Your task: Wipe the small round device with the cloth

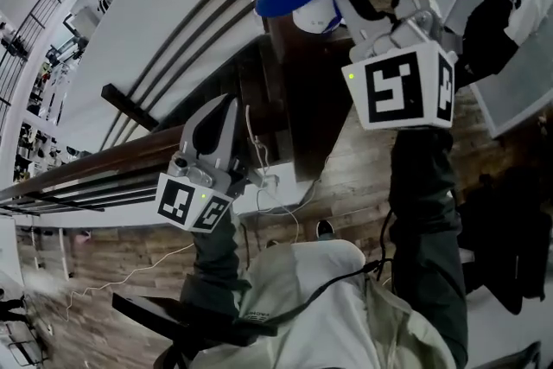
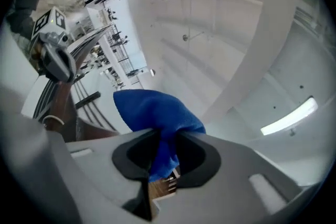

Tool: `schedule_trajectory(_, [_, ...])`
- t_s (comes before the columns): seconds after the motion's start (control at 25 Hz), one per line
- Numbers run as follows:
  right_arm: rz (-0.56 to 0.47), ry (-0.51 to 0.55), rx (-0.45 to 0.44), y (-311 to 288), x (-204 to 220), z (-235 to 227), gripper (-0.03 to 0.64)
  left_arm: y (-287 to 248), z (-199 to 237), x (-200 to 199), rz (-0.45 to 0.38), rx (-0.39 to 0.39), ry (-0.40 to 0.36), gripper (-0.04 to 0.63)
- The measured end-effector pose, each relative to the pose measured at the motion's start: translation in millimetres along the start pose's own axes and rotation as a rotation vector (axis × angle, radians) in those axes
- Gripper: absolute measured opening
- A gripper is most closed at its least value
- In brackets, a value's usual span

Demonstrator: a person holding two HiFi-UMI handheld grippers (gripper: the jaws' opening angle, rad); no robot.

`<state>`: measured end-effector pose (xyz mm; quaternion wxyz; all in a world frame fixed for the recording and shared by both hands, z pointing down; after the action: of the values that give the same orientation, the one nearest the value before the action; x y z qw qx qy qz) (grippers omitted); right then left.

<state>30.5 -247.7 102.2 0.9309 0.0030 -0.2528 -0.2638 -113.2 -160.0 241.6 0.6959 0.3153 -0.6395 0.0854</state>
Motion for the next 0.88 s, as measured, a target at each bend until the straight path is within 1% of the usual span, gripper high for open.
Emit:
schedule_trajectory(0.08, [-0.013,0.033,-0.022,0,-3,21,0.081,6,-4,1,0.004,0.003,0.003,0.0])
schedule_trajectory(0.16, [-0.011,0.013,-0.039,9,1,34,0.081,11,-4,5,0.006,0.002,0.004,0.0])
schedule_trajectory(0.24, [0.032,-0.001,-0.116,16,12,54,0.081,14,-3,9,0.007,-0.005,0.009,0.0])
schedule_trajectory(0.32, [0.096,0.032,-0.222,21,24,81,0.081,17,-2,13,0.009,-0.013,0.017,0.0])
schedule_trajectory(0.36, [0.119,0.057,-0.259,22,29,92,0.081,18,-2,14,0.01,-0.013,0.02,0.0])
schedule_trajectory(0.4, [0.132,0.077,-0.273,23,31,99,0.081,20,-2,15,0.011,-0.011,0.023,0.0])
schedule_trajectory(0.48, [0.138,0.097,-0.241,23,26,94,0.081,21,-3,17,0.014,-0.002,0.027,0.0])
schedule_trajectory(0.6, [0.102,0.117,-0.107,17,0,59,0.081,26,0,15,0.015,0.004,0.032,0.0])
schedule_trajectory(0.68, [0.09,0.129,-0.046,7,-16,36,0.081,29,2,13,0.015,0.0,0.035,0.0])
schedule_trajectory(0.72, [0.098,0.133,-0.038,-1,-20,31,0.081,31,3,12,0.016,-0.003,0.038,0.0])
schedule_trajectory(0.8, [0.118,0.126,-0.049,-17,-20,30,0.081,34,4,13,0.016,-0.007,0.042,0.0])
schedule_trajectory(0.88, [0.127,0.091,-0.071,-24,-19,38,0.081,38,5,12,0.015,-0.008,0.043,0.0])
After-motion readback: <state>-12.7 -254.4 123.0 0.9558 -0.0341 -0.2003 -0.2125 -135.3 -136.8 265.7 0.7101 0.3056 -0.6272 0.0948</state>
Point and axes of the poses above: the fingertips, and each gripper's own axes: y backward along the fingers, z to its left, x out of its underside, the point moved 1 cm from there along y, backward along the fingers, and after that the axes turned 1 degree about z, right-handed, at the moved point
